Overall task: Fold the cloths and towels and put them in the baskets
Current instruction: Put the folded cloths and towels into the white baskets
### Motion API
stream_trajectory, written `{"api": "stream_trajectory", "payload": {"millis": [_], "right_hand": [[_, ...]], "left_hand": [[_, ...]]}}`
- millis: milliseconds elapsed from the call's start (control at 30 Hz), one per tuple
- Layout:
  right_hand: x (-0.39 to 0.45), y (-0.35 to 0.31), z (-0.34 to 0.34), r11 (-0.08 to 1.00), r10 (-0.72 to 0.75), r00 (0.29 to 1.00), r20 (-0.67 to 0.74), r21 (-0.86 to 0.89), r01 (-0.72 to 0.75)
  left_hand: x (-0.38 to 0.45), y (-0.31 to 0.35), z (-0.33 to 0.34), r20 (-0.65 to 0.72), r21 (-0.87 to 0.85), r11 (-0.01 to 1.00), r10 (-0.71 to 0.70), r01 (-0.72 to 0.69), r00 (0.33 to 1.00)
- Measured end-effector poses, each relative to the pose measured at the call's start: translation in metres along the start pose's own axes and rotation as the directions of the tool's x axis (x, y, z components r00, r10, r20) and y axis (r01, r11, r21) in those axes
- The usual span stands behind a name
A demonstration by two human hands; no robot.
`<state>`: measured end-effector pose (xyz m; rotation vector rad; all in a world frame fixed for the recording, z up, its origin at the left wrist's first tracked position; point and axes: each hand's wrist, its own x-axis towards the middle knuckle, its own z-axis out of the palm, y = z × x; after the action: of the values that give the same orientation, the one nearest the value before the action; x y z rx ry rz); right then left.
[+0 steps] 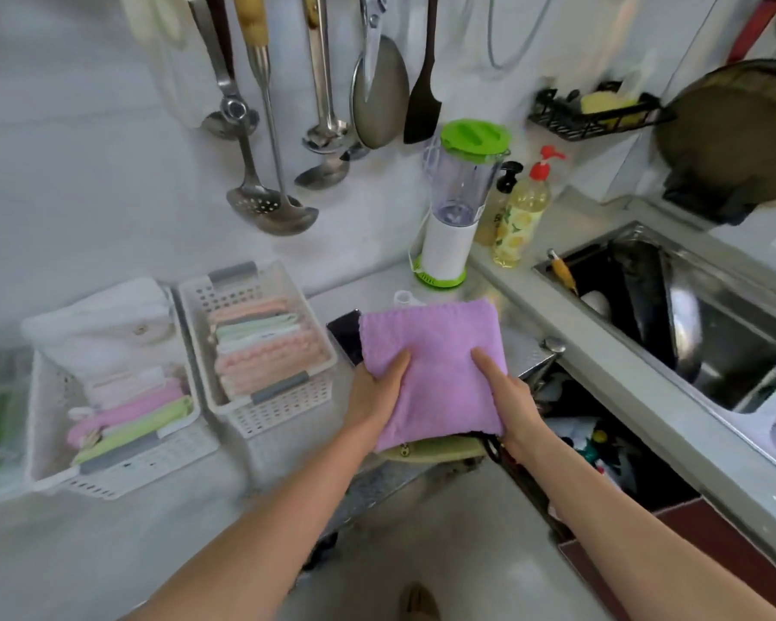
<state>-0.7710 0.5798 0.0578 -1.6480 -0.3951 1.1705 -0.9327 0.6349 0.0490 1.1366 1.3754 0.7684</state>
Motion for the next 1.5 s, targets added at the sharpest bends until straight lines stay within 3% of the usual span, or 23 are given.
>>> {"api": "stream_trajectory", "payload": {"millis": [333,467,600,667,800,933,1067,1167,1267,1500], "right_hand": [[0.107,-0.013,0.002,0.980,0.037,0.984,0.176,-0.199,-0.001],[0.129,-0.013,0.012,0.984,0.062,0.981,0.183,-0.173,-0.030],[0.141,-0.009,0.022,0.964,0.090,0.975,0.201,-0.263,-0.035],[0.143,-0.010,0.025,0.939,0.064,0.977,0.202,-0.344,0.009],[0.143,-0.025,0.028,0.855,-0.120,0.975,0.187,-0.480,0.197],[0.133,-0.054,0.034,0.870,-0.183,0.950,0.253,-0.409,0.276],[0.115,-0.087,0.038,0.926,-0.186,0.876,0.445,-0.218,0.307],[0.101,-0.109,0.055,0.968,-0.120,0.797,0.592,-0.109,0.227],[0.088,-0.124,0.081,0.972,-0.046,0.750,0.660,-0.144,0.186],[0.057,-0.128,0.154,0.934,-0.134,0.649,0.749,-0.123,0.334]], "left_hand": [[0.067,-0.014,0.035,-0.204,-0.020,0.994,-0.110,0.109,0.973],[0.090,-0.012,0.035,-0.207,-0.010,0.995,-0.097,0.097,0.974],[0.106,-0.019,0.030,-0.200,0.058,0.986,-0.144,0.158,0.969],[0.110,-0.024,0.028,-0.196,0.093,0.979,-0.161,0.181,0.967],[0.111,-0.017,0.027,-0.204,0.139,0.979,-0.122,0.152,0.971],[0.103,0.012,0.021,-0.253,0.157,0.988,0.046,-0.006,0.966],[0.090,0.043,-0.002,-0.287,-0.098,0.989,0.080,-0.112,0.955],[0.081,0.064,-0.031,-0.292,-0.148,0.974,0.121,-0.170,0.949],[0.069,0.079,-0.064,-0.289,-0.218,0.967,0.068,-0.135,0.955],[0.049,0.081,-0.149,-0.412,-0.282,0.946,0.031,-0.159,0.911]]}}
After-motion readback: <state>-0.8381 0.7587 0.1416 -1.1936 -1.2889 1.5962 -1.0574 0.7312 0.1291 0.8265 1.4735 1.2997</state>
